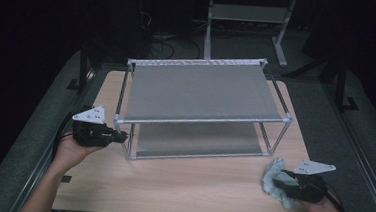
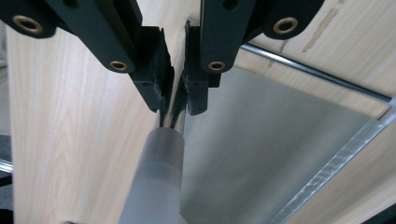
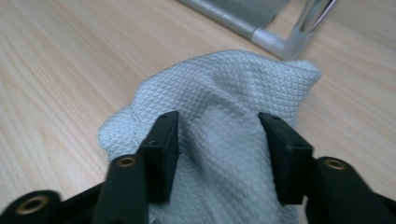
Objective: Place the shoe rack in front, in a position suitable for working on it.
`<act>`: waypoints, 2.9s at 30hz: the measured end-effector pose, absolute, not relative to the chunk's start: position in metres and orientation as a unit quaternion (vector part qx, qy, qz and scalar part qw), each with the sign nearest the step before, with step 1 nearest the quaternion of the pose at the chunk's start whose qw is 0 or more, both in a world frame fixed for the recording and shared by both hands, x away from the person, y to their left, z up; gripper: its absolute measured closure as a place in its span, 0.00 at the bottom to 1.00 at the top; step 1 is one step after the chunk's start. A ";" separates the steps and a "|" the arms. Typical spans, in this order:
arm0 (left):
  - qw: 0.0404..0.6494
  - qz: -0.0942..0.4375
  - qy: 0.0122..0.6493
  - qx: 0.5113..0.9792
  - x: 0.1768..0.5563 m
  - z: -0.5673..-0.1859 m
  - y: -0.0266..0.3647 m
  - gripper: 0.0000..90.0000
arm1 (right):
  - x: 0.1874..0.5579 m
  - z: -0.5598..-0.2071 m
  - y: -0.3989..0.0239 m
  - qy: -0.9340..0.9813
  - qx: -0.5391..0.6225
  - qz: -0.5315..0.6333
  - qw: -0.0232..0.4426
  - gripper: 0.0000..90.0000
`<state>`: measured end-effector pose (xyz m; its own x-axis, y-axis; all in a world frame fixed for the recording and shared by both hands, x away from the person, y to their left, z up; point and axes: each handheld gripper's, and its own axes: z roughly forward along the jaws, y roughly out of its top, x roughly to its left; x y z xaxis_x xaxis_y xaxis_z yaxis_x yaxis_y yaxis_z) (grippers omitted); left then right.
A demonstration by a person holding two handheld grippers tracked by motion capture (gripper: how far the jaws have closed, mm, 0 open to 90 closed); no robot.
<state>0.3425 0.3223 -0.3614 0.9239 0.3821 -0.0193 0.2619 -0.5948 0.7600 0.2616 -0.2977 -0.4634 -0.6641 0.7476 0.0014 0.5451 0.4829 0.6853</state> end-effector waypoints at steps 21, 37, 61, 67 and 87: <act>0.425 0.062 0.149 0.891 0.303 -0.363 0.297 0.90 | 0.265 -0.453 -0.244 0.864 0.309 0.379 0.120 0.87; 0.444 0.054 0.128 0.885 0.286 -0.367 0.269 0.90 | 0.276 -0.435 -0.159 0.870 0.230 0.425 0.099 0.87; 0.457 0.053 0.125 0.879 0.278 -0.370 0.273 0.90 | 0.297 -0.462 0.016 0.878 0.190 0.436 0.058 0.87; 0.460 0.053 0.128 0.877 0.278 -0.371 0.276 0.90 | 0.302 -0.470 0.024 0.877 0.211 0.426 0.071 0.87; 0.466 0.050 0.135 0.873 0.281 -0.372 0.279 0.90 | 0.305 -0.470 0.032 0.871 0.248 0.414 0.091 0.87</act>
<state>0.2809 0.2791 -0.3722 0.9584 0.2827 -0.0385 0.1893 -0.5292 0.8271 0.3046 0.0320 -0.4697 -0.8608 0.5068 0.0459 0.3560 0.5354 0.7659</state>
